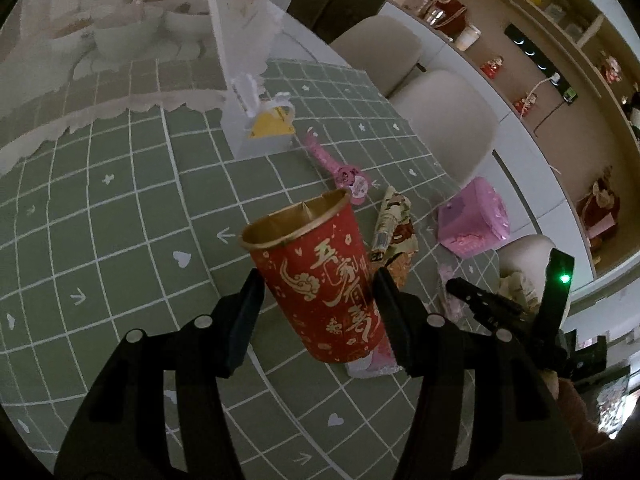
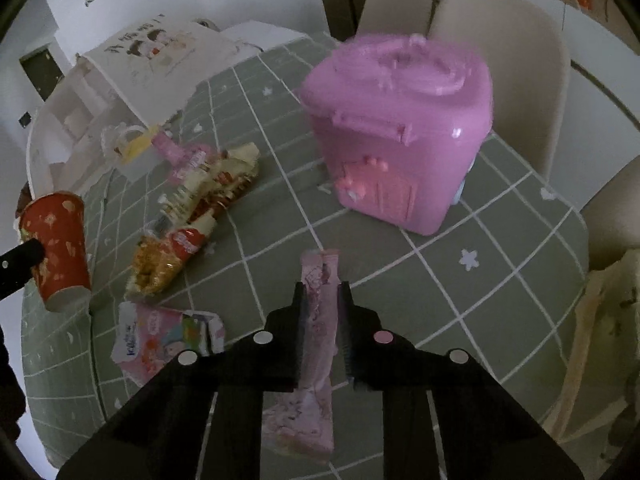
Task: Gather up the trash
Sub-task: 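Carry both items to the trash bag while opening the left tool to drop the red cup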
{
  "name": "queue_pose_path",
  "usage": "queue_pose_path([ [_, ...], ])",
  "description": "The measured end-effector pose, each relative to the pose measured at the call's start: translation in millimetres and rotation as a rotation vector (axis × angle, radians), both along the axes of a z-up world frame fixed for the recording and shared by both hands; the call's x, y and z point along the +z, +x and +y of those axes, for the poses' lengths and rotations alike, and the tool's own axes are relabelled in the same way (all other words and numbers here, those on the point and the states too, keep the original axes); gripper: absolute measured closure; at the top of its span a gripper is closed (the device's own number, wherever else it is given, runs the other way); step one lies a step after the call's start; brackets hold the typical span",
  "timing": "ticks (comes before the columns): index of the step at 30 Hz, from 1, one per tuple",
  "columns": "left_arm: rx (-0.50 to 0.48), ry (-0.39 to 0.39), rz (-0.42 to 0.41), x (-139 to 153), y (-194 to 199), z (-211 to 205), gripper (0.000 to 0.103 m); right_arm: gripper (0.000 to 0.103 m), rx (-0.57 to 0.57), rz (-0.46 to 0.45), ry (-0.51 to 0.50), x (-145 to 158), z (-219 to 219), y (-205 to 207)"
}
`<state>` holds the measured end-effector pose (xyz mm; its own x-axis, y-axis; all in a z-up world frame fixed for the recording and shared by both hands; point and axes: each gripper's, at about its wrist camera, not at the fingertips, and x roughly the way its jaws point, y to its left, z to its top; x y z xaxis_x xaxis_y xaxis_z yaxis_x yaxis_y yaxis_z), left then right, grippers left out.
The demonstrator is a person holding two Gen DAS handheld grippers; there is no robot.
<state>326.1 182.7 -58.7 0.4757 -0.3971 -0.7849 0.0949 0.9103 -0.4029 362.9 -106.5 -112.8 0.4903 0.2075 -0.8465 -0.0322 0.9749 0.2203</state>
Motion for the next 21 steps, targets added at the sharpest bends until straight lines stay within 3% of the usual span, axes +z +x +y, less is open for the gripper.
queue_pose_path([
  [2, -0.010, 0.012, -0.023, 5.4, -4.0, -3.1, 0.049, 0.095, 0.002, -0.028, 0.001, 10.6, -0.5, -6.9],
  [8, -0.016, 0.002, -0.079, 29.6, -19.3, -7.7, 0.049, 0.096, 0.021, -0.142, 0.010, 55.7, -3.3, -34.4],
  [11, -0.003, 0.001, -0.108, 43.0, -32.6, -8.0, 0.049, 0.096, 0.008, -0.160, 0.024, 61.2, -8.2, -45.2],
  [15, 0.016, -0.016, -0.132, 54.0, -56.7, -3.9, 0.049, 0.094, -0.008, -0.145, 0.126, 51.0, -21.9, -60.0],
  [16, 0.016, -0.016, -0.132, 54.1, -60.5, -3.7, 0.049, 0.084, -0.012, -0.130, 0.123, 46.1, -22.6, -60.8],
  [17, 0.017, -0.014, -0.129, 53.0, -63.7, -3.0, 0.049, 0.065, -0.004, -0.118, 0.131, 41.3, -21.4, -59.8],
  [18, 0.023, -0.011, -0.124, 50.4, -67.5, -2.0, 0.049, 0.059, 0.008, -0.117, 0.153, 37.7, -21.7, -61.6],
  [21, 0.041, -0.002, -0.114, 43.9, -76.1, 3.2, 0.049, 0.058, 0.026, -0.072, 0.154, 22.2, -16.1, -54.8],
])
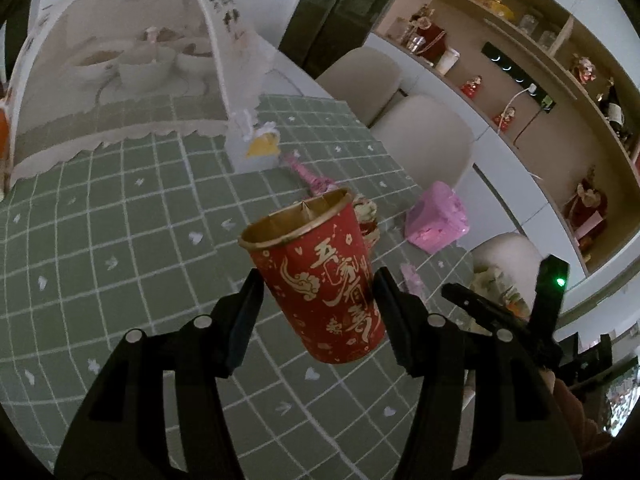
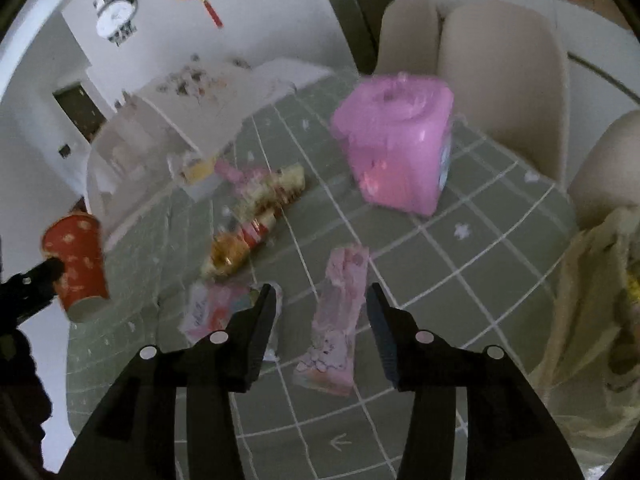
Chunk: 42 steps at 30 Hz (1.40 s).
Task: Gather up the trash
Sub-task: 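Carry both items to the trash bag while opening the left tool to drop the red cup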
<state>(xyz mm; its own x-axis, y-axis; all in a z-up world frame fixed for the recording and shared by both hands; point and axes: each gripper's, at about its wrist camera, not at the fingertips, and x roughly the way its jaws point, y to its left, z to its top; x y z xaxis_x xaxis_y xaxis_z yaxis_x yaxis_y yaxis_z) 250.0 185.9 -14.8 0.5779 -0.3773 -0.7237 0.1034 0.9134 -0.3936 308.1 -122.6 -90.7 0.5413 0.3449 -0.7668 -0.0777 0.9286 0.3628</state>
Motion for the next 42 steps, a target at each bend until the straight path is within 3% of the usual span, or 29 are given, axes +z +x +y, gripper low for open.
queue_pose_path([
  [7, 0.088, 0.015, 0.019, -13.2, -37.7, 21.8, 0.049, 0.059, -0.017, 0.032, -0.154, -33.0, 20.2, 22.0],
  [9, 0.117, 0.018, 0.029, -16.0, -47.4, 30.0, 0.049, 0.069, -0.029, 0.006, -0.214, -34.5, 24.6, 22.6],
  [10, 0.132, 0.020, 0.033, -17.1, -52.0, 34.4, 0.049, 0.082, -0.021, -0.003, -0.226, -34.3, 26.0, 21.8],
  [13, 0.165, 0.020, 0.034, -16.0, -57.8, 43.3, 0.049, 0.091, 0.019, -0.016, -0.197, -27.0, 26.0, 15.2],
  [18, 0.156, 0.018, -0.013, -2.7, -54.6, 34.7, 0.049, 0.091, 0.030, -0.102, -0.117, 22.3, 18.9, -12.2],
  [22, 0.089, 0.025, -0.077, 18.3, -43.7, 10.5, 0.049, 0.091, 0.029, -0.183, -0.094, 66.9, 12.0, -38.4],
  [28, -0.063, -0.019, -0.176, 57.9, -18.3, -44.4, 0.049, 0.091, -0.012, -0.260, -0.202, 115.4, -11.5, -78.3],
  [34, -0.251, -0.086, -0.253, 87.3, 9.1, -122.4, 0.049, 0.091, -0.188, -0.305, -0.240, 152.8, -75.9, -114.1],
  [42, -0.529, -0.135, -0.182, 73.6, 35.8, -244.0, 0.048, 0.091, -0.386, -0.282, -0.297, 168.4, -159.7, -146.0],
])
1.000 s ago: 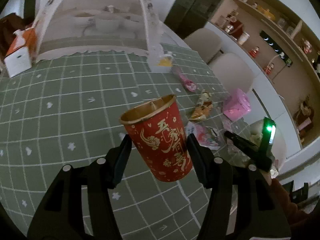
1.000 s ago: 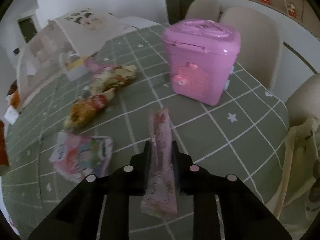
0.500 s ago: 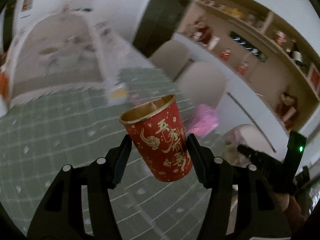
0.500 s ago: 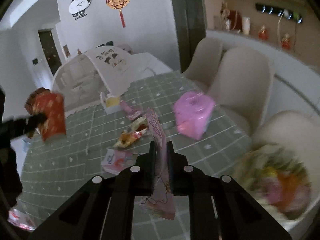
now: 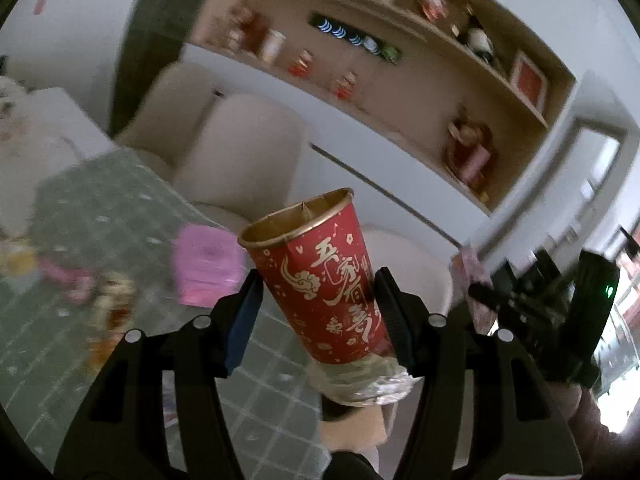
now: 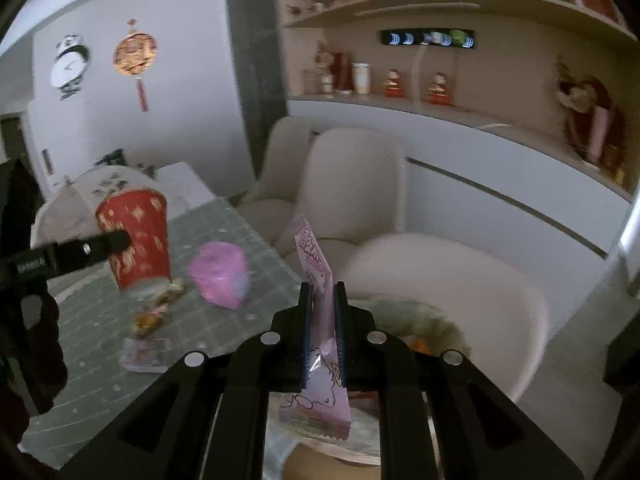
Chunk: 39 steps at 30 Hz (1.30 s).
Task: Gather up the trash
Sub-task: 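Carry both items to the trash bag while opening the left tool to drop the red cup, then lower the pink wrapper into the trash bag and open the right tool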
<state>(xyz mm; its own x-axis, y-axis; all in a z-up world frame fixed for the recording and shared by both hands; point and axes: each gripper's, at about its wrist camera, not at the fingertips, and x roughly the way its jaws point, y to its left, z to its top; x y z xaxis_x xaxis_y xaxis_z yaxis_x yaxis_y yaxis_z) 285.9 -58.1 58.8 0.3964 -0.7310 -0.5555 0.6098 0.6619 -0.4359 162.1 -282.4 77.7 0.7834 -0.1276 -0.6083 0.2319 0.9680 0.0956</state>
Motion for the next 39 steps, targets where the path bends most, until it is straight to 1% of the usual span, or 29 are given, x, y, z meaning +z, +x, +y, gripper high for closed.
queue_pose_path([
  [2, -0.049, 0.012, 0.026, -11.5, -0.7, -26.6, 0.048, 0.091, -0.029, 0.010, 0.005, -2.3, -17.2, -4.6],
  [6, -0.132, 0.018, 0.105, -34.3, 0.2, -71.3, 0.048, 0.091, -0.077, 0.018, 0.013, -10.4, -45.2, -8.6],
  [12, -0.221, 0.049, 0.191, -61.3, 6.7, -121.9, 0.048, 0.091, -0.118, 0.039, 0.033, -24.6, -74.9, -8.9],
  [19, -0.290, 0.120, 0.270, -99.1, 8.9, -177.2, 0.048, 0.091, -0.162, 0.077, 0.066, -46.6, -109.8, -3.6],
  [23, -0.327, 0.132, 0.304, -113.5, 10.9, -197.6, 0.046, 0.091, -0.173, 0.090, 0.083, -56.6, -119.2, -0.8],
  [26, -0.346, 0.148, 0.315, -123.8, 11.2, -205.5, 0.044, 0.091, -0.151, 0.109, 0.104, -68.2, -121.6, 5.1],
  [30, -0.330, 0.127, 0.330, -127.8, 15.2, -196.7, 0.038, 0.091, -0.124, 0.126, 0.117, -79.0, -124.2, 19.1],
  [32, -0.301, 0.108, 0.336, -124.0, 19.8, -186.7, 0.038, 0.091, -0.109, 0.132, 0.132, -84.0, -123.1, 26.9],
  [34, -0.249, 0.088, 0.329, -117.9, 25.0, -172.5, 0.038, 0.091, -0.087, 0.138, 0.143, -87.6, -119.6, 34.4],
  [39, -0.094, 0.041, 0.259, -92.6, 32.9, -121.7, 0.038, 0.091, -0.021, 0.166, 0.142, -99.0, -108.3, 66.9],
])
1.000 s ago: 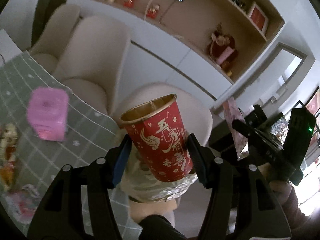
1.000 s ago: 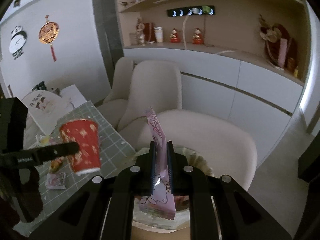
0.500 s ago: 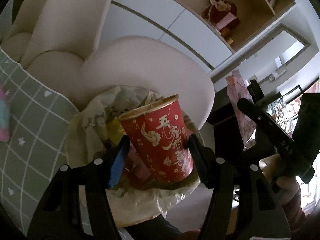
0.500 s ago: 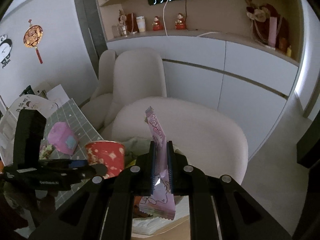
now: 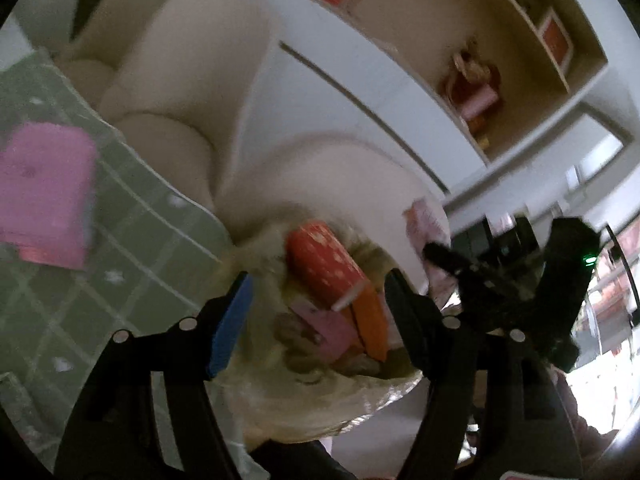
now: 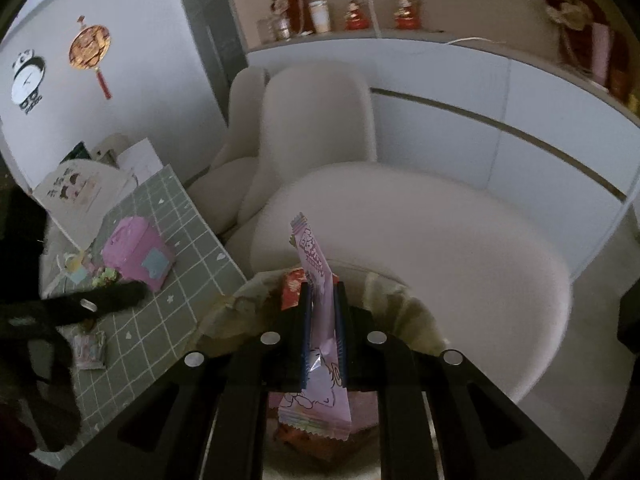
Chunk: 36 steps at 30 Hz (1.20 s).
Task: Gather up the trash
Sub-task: 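Lower the pink wrapper into the trash bag and open the right tool, then move both tools back over the table toward the remaining wrappers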
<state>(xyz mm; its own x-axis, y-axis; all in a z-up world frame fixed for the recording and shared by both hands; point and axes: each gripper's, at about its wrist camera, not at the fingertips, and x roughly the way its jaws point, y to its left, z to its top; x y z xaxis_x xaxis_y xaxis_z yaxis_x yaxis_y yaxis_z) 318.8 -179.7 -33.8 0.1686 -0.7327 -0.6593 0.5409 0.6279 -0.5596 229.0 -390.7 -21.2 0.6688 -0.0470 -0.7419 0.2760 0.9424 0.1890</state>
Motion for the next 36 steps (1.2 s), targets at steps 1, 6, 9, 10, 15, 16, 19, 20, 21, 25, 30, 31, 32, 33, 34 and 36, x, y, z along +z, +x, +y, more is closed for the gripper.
queue_pose_path([
  [1, 0.024, 0.000, -0.014, 3.4, 0.4, 7.3, 0.038, 0.091, 0.011, 0.008, 0.004, -3.7, 0.9, 7.5],
  [6, 0.165, 0.023, -0.046, 11.6, 6.1, 61.6, 0.038, 0.091, 0.048, 0.114, 0.062, -39.3, 2.7, 44.8],
  [9, 0.251, 0.047, -0.040, 9.9, 8.6, 99.7, 0.038, 0.091, 0.069, 0.200, 0.113, -64.9, 9.3, 52.3],
  [10, 0.273, 0.053, -0.039, 8.4, 8.7, 112.1, 0.038, 0.091, 0.077, 0.227, 0.127, -72.9, 12.5, 51.6],
  [15, 0.415, 0.089, -0.010, -6.3, 9.6, 172.4, 0.038, 0.091, 0.108, 0.297, 0.142, -96.0, 27.6, 46.3],
  [16, 0.452, 0.094, 0.001, -9.1, 8.1, 185.7, 0.038, 0.091, 0.107, 0.289, 0.130, -94.6, 29.9, 44.0],
  [19, 0.518, 0.094, 0.009, -12.0, 0.6, 212.4, 0.038, 0.084, 0.097, 0.262, 0.073, -88.0, 39.3, 37.8],
  [20, 0.534, 0.095, 0.008, -12.0, -1.9, 220.3, 0.038, 0.075, 0.092, 0.255, 0.063, -87.0, 42.3, 35.5],
  [21, 0.547, 0.095, 0.008, -12.3, -4.7, 227.5, 0.038, 0.070, 0.090, 0.249, 0.064, -86.4, 43.0, 33.2],
  [25, 0.594, 0.090, 0.013, -10.6, -13.9, 254.4, 0.038, 0.059, 0.060, 0.217, 0.038, -76.9, 52.3, 19.2],
  [30, 0.626, 0.080, -0.005, -5.3, -27.4, 278.5, 0.038, 0.055, 0.032, 0.153, -0.017, -46.2, 63.8, 1.9],
  [31, 0.631, 0.079, -0.009, -3.5, -29.5, 281.7, 0.038, 0.055, 0.033, 0.134, -0.026, -38.1, 69.2, -2.2],
  [32, 0.634, 0.078, -0.012, -2.3, -30.6, 283.7, 0.038, 0.055, 0.038, 0.113, -0.033, -28.9, 74.8, -6.8],
  [33, 0.639, 0.077, -0.014, -1.4, -32.5, 287.4, 0.038, 0.055, 0.046, 0.093, -0.041, -20.9, 81.2, -10.8],
  [34, 0.645, 0.076, -0.018, -0.1, -35.6, 292.1, 0.038, 0.055, 0.052, 0.079, -0.049, -14.2, 86.5, -13.0],
  [36, 0.650, 0.073, -0.026, 1.5, -40.4, 298.9, 0.038, 0.055, 0.080, 0.036, -0.069, 3.1, 101.7, -23.5],
])
